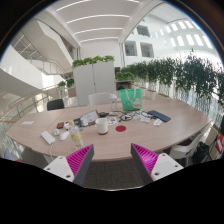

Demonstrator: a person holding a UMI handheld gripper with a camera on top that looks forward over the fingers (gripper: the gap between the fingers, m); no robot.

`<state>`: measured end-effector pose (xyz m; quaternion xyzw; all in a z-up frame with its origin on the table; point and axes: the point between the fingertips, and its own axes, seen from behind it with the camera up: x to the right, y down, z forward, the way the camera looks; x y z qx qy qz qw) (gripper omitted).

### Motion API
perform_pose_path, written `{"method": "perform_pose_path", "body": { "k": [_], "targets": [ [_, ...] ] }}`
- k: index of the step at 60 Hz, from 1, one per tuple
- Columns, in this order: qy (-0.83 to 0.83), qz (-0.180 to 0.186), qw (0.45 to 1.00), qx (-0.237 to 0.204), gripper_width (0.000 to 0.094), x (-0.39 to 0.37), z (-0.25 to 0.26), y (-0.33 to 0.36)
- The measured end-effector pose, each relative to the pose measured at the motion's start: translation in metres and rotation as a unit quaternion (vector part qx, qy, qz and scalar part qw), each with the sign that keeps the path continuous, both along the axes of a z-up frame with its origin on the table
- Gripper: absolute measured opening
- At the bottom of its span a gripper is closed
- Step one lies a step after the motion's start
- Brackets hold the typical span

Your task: Pour water

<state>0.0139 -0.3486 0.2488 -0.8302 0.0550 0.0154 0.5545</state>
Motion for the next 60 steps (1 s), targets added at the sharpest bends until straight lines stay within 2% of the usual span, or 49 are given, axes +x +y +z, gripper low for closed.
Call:
{"method": "perform_pose_path", "body": {
  "k": [8,9,11,21,31,39,46,60],
  "targets": [
    [0.001,-0.005,1.000,0.010,0.0829,-0.013,0.005,0.017],
    [-0.001,-0.003,1.000,0.009,0.0830,0.005,0.002,0.019],
    [-0.001,-0.004,1.000,0.010,0.0827,-0.019,0.003,0.009],
    [-0.008,-0.004,1.000,0.002,0.0830,-0.032,-0.013,0.016],
    [0.007,0.033,0.999,0.002,0.0828,-0.060,-0.049,0.040],
    [-0.035,0.075,0.996,0.045,0.0832,-0.093,-0.072,0.078],
    [-0.032,0.107,0.992,0.054,0.0830,-0.138,-0.103,0.126],
    [-0.034,0.115,0.989,0.091,0.0833,-0.202,-0.134,0.245]
  ]
}}
